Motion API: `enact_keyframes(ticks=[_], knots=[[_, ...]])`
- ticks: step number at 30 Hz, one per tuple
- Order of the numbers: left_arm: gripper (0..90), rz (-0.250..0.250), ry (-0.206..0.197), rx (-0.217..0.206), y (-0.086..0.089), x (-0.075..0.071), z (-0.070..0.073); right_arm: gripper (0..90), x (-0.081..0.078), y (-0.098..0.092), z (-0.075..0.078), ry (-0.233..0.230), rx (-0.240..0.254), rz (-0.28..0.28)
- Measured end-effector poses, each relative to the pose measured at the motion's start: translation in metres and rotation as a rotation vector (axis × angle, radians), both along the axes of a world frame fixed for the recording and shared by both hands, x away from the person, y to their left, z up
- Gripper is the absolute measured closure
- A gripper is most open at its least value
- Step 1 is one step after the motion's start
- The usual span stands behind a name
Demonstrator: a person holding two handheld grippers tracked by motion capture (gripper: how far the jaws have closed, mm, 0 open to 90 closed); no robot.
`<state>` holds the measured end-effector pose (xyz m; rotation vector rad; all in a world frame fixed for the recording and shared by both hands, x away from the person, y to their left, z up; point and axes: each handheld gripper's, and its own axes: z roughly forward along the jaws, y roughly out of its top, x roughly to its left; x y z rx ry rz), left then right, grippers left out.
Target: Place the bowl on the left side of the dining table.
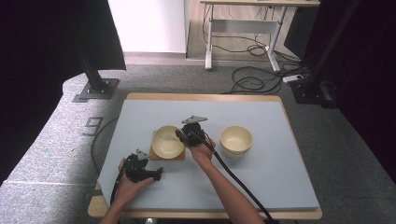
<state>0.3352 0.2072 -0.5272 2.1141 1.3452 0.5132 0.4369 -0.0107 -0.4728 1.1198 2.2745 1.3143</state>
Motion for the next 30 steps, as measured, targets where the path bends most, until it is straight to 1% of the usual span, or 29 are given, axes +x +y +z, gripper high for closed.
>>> enact_keyframes(ticks=[18, 21, 30], knots=[[0.0, 0.001, -0.001, 0.000, 0.000, 0.000, 0.000, 82.1, 0.005, 0.004, -0.008, 0.018, -0.006, -0.009], [0.0, 0.001, 0.000, -0.001, 0.000, 0.000, 0.000, 82.1, 0.005, 0.005, -0.009, 0.016, -0.008, -0.012], [0.0, 0.001, 0.000, -0.001, 0.000, 0.000, 0.000, 82.1, 0.006, 0.009, -0.015, 0.025, -0.013, -0.012]])
